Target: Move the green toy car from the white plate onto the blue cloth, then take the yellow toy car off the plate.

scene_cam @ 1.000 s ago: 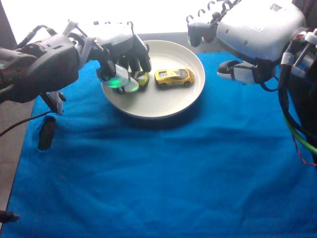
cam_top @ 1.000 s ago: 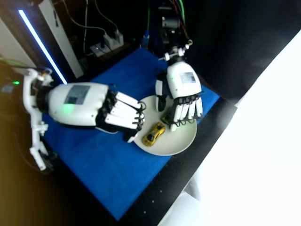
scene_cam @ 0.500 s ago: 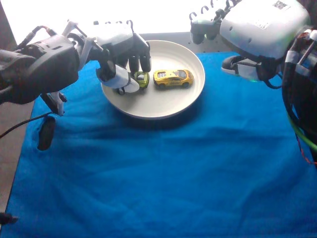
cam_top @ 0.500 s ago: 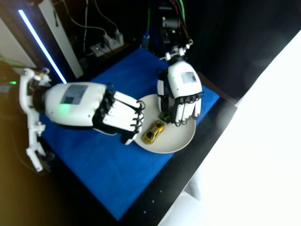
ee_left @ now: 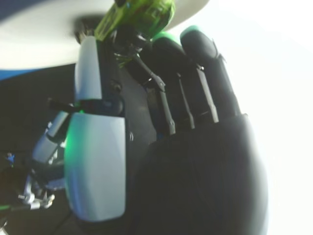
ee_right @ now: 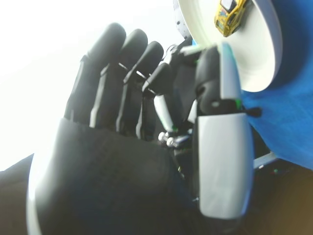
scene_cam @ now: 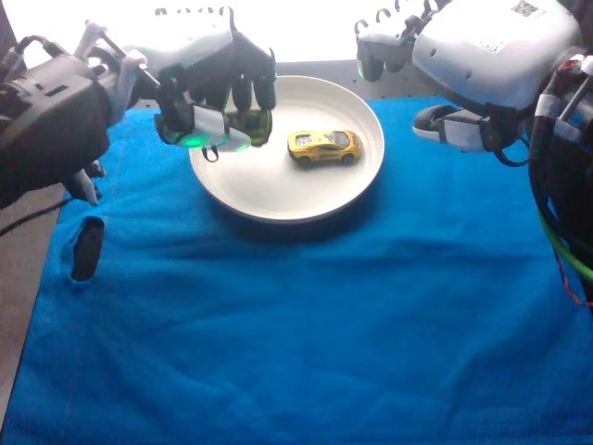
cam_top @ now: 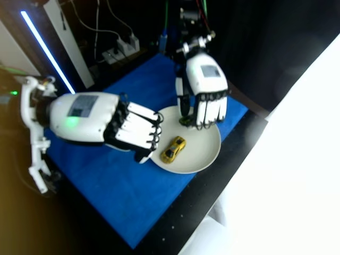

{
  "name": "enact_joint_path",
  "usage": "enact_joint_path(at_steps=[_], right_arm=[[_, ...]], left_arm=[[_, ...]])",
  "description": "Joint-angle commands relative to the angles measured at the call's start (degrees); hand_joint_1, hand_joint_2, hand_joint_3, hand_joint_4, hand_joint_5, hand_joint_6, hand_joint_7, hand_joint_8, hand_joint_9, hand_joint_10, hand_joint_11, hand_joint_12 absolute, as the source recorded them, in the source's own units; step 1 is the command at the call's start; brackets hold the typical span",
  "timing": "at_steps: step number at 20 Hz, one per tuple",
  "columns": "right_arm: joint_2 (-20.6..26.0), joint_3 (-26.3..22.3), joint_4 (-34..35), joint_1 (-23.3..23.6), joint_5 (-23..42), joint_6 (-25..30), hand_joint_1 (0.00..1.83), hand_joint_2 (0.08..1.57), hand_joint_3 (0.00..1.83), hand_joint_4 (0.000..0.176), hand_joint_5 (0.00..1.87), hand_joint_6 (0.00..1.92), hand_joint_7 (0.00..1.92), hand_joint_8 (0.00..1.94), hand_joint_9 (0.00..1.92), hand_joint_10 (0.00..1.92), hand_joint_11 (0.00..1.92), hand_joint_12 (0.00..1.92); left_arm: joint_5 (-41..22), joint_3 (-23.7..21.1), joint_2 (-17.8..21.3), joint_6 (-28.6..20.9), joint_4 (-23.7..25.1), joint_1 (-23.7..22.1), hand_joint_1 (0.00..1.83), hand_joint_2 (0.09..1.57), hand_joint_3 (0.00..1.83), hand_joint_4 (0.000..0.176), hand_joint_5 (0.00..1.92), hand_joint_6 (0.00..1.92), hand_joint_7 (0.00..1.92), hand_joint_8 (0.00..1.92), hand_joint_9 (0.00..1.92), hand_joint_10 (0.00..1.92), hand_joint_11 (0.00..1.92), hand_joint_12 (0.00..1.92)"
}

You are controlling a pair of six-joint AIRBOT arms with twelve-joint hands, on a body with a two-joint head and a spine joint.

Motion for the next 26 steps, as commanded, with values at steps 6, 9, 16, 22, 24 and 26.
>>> enact_joint_path(at_steps=[6, 9, 16, 22, 24, 26], right_arm=[[0.77, -0.21, -0.48, 0.11, 7.16, -0.17, 1.3, 1.03, 0.0, 0.0, 0.5, 0.84, 0.65, 0.8, 0.56, 1.11, 0.42, 1.59], [0.86, -0.21, -0.17, -0.2, 7.16, -0.17, 1.31, 1.03, 0.0, 0.0, 0.49, 0.97, 0.67, 0.76, 0.56, 1.11, 0.44, 1.6], [0.86, -0.12, 0.39, -0.56, 7.14, -0.17, 1.28, 1.07, 0.0, 0.0, 0.52, 0.72, 0.64, 0.69, 0.5, 1.08, 0.3, 1.62], [0.77, -0.06, 0.49, -0.56, 7.12, -0.17, 1.28, 1.05, 0.0, 0.0, 0.54, 0.76, 0.6, 0.8, 0.47, 1.14, 0.3, 1.62], [0.77, -0.05, 0.56, -0.56, 7.12, -0.17, 1.24, 1.06, 0.0, 0.0, 0.54, 0.71, 0.6, 0.73, 0.47, 1.06, 0.3, 1.55], [0.75, 0.01, 0.72, -0.56, 7.12, -0.17, 1.2, 1.07, 0.0, 0.0, 0.55, 0.61, 0.62, 0.61, 0.47, 1.0, 0.27, 1.57]], left_arm=[[-18.99, -13.67, 11.14, -0.06, 5.96, 4.22, 1.21, 1.22, 0.0, 0.0, 0.81, 1.09, 0.81, 1.52, 0.62, 1.63, 0.46, 1.92], [-23.39, -19.41, 15.5, -0.05, 7.65, 8.21, 1.34, 1.2, 0.0, 0.0, 0.81, 1.11, 0.82, 1.34, 0.72, 1.52, 0.4, 1.92], [-24.57, -25.76, 19.13, -2.33, 8.55, 16.74, 1.17, 1.21, 0.0, 0.0, 0.8, 1.18, 0.83, 1.4, 0.48, 1.64, 0.17, 1.92], [-22.02, -25.72, 18.73, -3.5, 8.56, 18.2, 0.79, 1.14, 0.0, 0.054, 0.57, 0.41, 0.59, 0.28, 0.4, 0.69, 0.02, 1.61], [-22.52, -25.66, 18.92, -4.02, 8.31, 18.48, 0.74, 1.06, 0.0, 0.03, 0.53, 0.09, 0.56, 0.04, 0.38, 0.41, 0.0, 1.57], [-23.39, -25.67, 19.31, -4.09, 7.56, 18.83, 0.64, 0.98, 0.0, 0.091, 0.38, 0.0, 0.35, 0.0, 0.29, 0.08, 0.0, 1.31]])
